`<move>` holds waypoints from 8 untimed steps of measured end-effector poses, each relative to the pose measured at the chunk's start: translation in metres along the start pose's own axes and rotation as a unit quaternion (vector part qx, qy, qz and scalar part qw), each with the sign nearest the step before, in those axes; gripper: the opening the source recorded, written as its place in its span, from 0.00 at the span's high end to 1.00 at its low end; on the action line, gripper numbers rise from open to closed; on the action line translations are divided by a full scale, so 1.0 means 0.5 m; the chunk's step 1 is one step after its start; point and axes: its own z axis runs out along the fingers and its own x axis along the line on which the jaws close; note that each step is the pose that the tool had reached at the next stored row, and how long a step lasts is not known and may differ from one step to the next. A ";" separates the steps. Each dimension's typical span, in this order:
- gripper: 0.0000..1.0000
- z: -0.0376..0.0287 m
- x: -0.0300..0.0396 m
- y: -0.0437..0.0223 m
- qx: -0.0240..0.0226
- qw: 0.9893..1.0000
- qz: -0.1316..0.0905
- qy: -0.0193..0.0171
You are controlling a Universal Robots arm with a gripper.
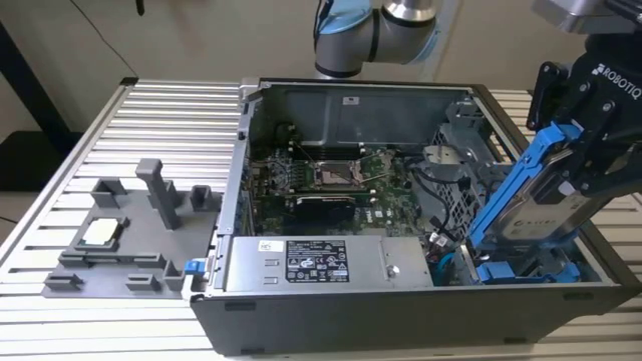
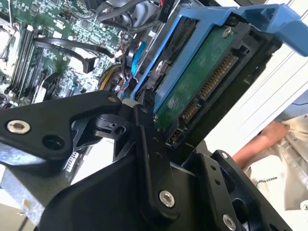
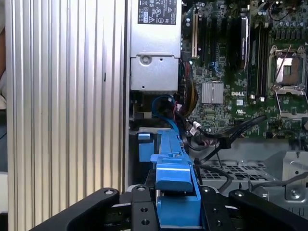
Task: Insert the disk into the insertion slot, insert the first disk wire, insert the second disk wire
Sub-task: 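Insert the disk into the insertion slot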
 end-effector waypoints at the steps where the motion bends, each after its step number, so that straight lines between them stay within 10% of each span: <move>1: 0.67 0.002 0.000 -0.001 0.000 1.000 -0.001 0.000; 8: 0.67 0.020 0.000 -0.010 0.000 1.000 -0.004 0.000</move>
